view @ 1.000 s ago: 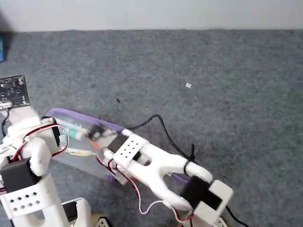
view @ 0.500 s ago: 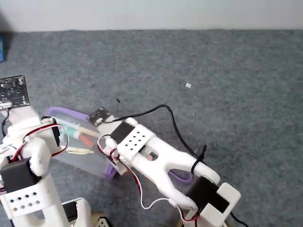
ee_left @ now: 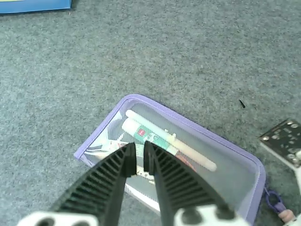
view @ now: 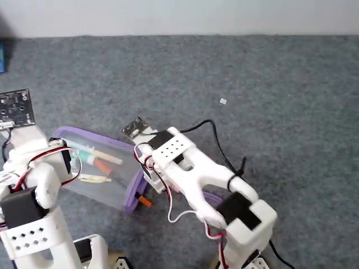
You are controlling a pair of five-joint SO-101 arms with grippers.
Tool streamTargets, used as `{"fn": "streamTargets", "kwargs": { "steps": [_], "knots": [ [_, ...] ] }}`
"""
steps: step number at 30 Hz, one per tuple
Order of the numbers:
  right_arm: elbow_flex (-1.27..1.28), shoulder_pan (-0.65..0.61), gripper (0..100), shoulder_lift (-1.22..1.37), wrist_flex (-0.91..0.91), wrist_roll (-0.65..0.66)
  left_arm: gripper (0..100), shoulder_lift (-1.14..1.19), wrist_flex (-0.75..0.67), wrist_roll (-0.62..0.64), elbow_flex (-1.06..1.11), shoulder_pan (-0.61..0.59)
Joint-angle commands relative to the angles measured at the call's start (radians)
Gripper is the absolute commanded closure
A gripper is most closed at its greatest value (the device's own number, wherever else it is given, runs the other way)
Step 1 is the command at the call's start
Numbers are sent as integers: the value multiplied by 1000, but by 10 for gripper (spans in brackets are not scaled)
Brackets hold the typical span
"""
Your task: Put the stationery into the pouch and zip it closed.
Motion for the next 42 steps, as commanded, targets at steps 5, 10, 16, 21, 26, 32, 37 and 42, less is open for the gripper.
{"fn": "streamTargets", "kwargs": {
  "steps": [5,10,16,21,26,32,37,42],
  "knots": [
    [-18,56,905,114,-8,20,953,0,-18,-6,-44,-6],
    [-18,65,985,110,2,20,953,0,-20,-6,-44,-6],
    [-51,71,990,-91,101,21,953,0,-20,-6,-44,-6],
    [-120,97,991,-351,162,124,953,0,-20,-6,-45,-6],
    [-186,130,991,-553,124,287,953,0,-20,-2,-88,-3],
    [-281,151,991,-631,64,413,953,2,-20,-2,-107,-2],
    [-390,153,991,-633,-45,491,953,0,-18,-2,-110,-2],
    [-431,148,991,-633,-239,611,953,0,-14,0,-186,-2]
  ]
}}
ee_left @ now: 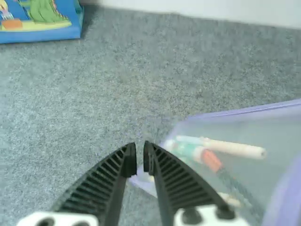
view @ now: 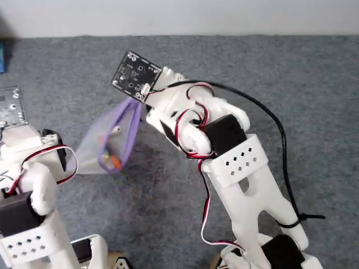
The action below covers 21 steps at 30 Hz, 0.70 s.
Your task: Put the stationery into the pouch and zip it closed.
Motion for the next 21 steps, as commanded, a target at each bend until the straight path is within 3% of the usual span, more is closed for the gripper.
{"fn": "streamTargets", "kwargs": {
  "steps": [1,10,21],
  "knots": [
    [-71,13,991,-54,-157,87,953,0,-14,3,-84,-2],
    [-72,12,991,-62,-398,163,953,-2,3,3,-97,-2],
    [-192,19,991,-62,-420,181,953,-2,-6,3,-97,-6]
  ]
}}
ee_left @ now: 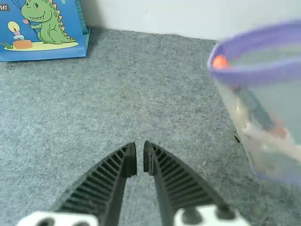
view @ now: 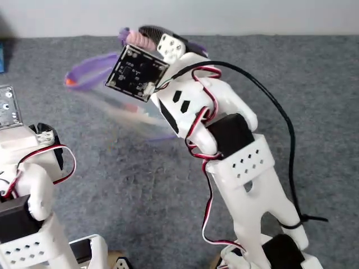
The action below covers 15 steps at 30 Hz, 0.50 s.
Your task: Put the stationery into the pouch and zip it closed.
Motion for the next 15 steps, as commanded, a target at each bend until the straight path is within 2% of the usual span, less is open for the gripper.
{"fn": "streamTargets", "kwargs": {
  "steps": [1,8,15],
  "knots": [
    [-92,16,991,-65,-28,46,953,-2,-6,3,-44,-6],
    [-126,39,991,-71,-7,83,953,0,-20,5,-39,-5],
    [-124,-33,991,-148,228,80,953,9,-189,109,10,11]
  ]
}}
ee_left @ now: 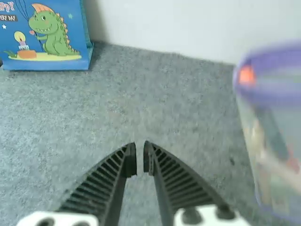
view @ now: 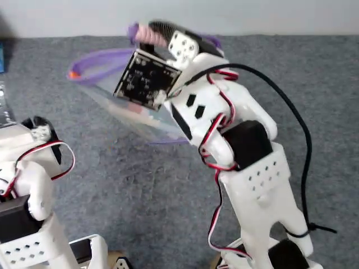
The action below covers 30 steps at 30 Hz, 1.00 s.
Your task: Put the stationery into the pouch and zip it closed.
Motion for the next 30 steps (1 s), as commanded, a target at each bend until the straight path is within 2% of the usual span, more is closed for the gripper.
{"fn": "streamTargets", "kwargs": {
  "steps": [1,4,9,12,15,17,24,30],
  "knots": [
    [-64,-45,991,-88,90,8,953,9,-127,35,41,26],
    [-64,-85,991,-101,145,8,953,9,-173,37,99,91],
    [-58,-142,991,-101,168,2,953,12,-184,40,105,279],
    [-58,-183,991,-101,183,-44,953,51,-245,81,124,339],
    [-58,-209,991,-101,242,-52,953,126,-305,83,120,334],
    [-58,-206,991,-101,245,-54,953,163,-311,81,84,290],
    [-58,-71,991,-97,213,-52,953,176,-180,40,-117,164],
    [-57,-31,991,-38,196,-60,953,176,-32,21,-289,120]
  ]
}}
